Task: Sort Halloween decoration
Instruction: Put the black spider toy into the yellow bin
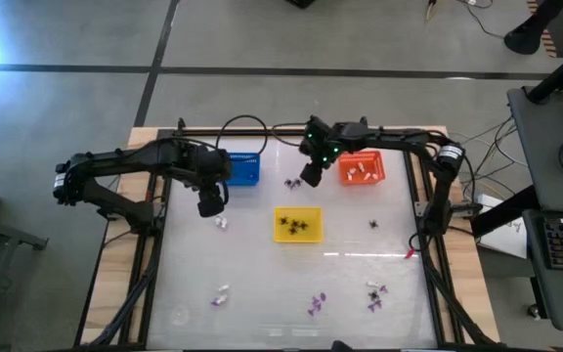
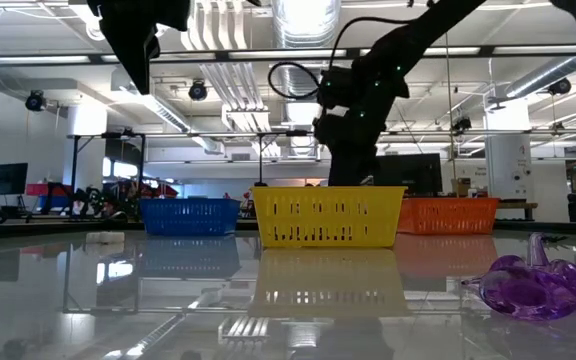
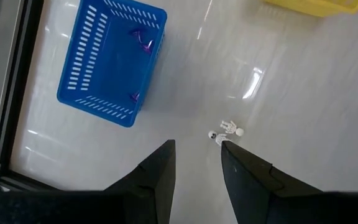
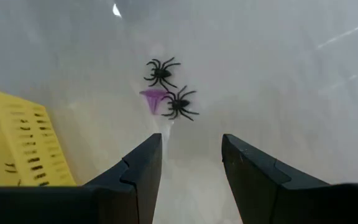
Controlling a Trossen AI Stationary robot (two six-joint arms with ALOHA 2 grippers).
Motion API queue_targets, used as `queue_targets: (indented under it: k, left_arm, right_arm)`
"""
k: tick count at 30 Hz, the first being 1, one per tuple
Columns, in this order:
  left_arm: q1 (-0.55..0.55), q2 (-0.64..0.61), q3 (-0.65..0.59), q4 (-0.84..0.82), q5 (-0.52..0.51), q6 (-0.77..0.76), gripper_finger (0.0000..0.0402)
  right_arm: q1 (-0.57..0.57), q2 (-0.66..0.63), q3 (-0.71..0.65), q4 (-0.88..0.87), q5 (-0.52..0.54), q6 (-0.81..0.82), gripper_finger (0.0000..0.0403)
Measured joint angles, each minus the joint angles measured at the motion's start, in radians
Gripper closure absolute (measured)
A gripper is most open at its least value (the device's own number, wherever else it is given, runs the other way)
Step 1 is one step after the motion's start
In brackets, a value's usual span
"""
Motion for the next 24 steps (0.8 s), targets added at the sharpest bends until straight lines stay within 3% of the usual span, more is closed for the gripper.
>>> queue_targets:
  k: [24]
  left_arm:
    - [0.0, 0.0, 0.0, 0.0, 0.0, -0.016, 0.029]
  right_arm:
    - [0.049, 0.212, 0.131, 0.009, 0.005, 0.05, 0.0257]
